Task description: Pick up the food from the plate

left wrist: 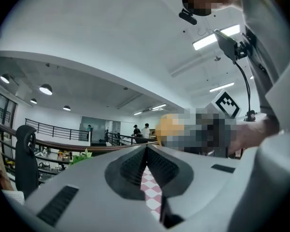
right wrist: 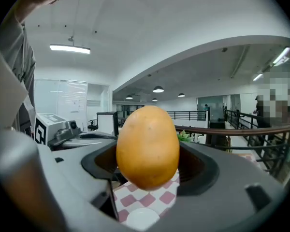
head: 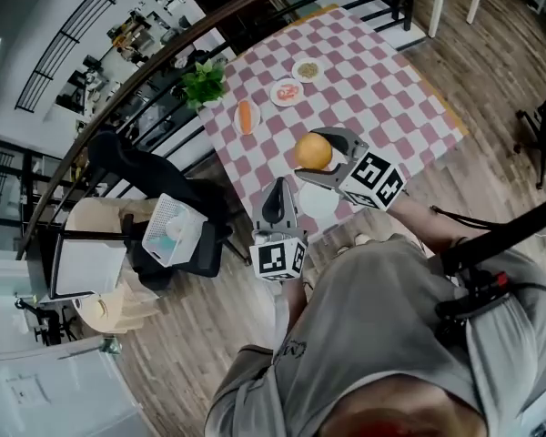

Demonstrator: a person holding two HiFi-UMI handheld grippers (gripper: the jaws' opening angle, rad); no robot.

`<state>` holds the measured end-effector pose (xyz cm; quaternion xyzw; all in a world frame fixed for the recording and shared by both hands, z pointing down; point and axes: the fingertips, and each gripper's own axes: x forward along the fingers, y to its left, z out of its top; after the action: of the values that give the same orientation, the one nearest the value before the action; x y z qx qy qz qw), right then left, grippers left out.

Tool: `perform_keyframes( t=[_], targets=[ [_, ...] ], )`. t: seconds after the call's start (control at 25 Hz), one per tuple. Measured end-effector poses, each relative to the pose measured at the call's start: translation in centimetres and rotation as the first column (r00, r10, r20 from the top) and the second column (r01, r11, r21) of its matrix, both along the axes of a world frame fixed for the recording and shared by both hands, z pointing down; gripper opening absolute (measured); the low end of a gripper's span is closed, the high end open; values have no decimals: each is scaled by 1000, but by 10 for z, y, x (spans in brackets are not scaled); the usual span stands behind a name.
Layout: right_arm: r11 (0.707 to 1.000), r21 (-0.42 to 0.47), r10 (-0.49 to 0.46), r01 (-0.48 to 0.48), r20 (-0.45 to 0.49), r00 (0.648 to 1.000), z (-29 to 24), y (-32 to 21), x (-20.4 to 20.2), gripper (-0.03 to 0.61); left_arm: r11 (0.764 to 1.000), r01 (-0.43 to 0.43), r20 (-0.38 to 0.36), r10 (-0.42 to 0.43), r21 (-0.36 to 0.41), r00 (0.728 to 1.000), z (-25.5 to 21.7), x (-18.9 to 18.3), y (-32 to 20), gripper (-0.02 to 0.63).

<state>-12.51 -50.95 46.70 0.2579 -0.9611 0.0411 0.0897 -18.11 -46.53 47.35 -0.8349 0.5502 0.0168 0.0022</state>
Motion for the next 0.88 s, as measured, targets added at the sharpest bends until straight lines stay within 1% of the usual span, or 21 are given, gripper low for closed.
perform_keyframes(
  t=[0.08, 0.12, 0.2, 0.28, 0.36, 0.56, 0.68, 0.88],
  targets=[
    [999, 18, 29, -29, 23, 999, -8, 4, 8, 347, 1000, -13, 24, 13, 16, 1000, -7, 2, -2, 9],
    [999, 23, 44, -44, 34, 998, -11, 5, 12, 348, 1000, -17, 24, 17, 19, 1000, -10, 3, -3, 9],
    [997, 35, 67, -68, 50, 997, -17, 7, 19, 347, 999, -24, 9, 24, 24, 1000, -14, 2, -4, 9],
    [995, 54, 79, -82, 46, 996, -19, 10, 23, 347, 999, -26, 0, 26, 24, 1000, -16, 1, -2, 9],
    [995, 64, 78, -81, 49, 996, -19, 10, 22, 347, 1000, -23, -5, 23, 18, 1000, -16, -3, 1, 9],
    [993, 51, 99, -103, 73, 992, -11, 11, 19, 347, 1000, 0, -25, 0, -12, 1000, -8, -18, 11, 11],
    [992, 62, 105, -110, 78, 991, -12, 10, 17, 347, 1000, 10, -41, -10, -17, 999, -6, -26, 12, 9],
    [994, 58, 88, -91, 58, 994, -7, 19, 8, 347, 1000, -1, -60, 0, -20, 998, -2, -27, 11, 9]
  ],
)
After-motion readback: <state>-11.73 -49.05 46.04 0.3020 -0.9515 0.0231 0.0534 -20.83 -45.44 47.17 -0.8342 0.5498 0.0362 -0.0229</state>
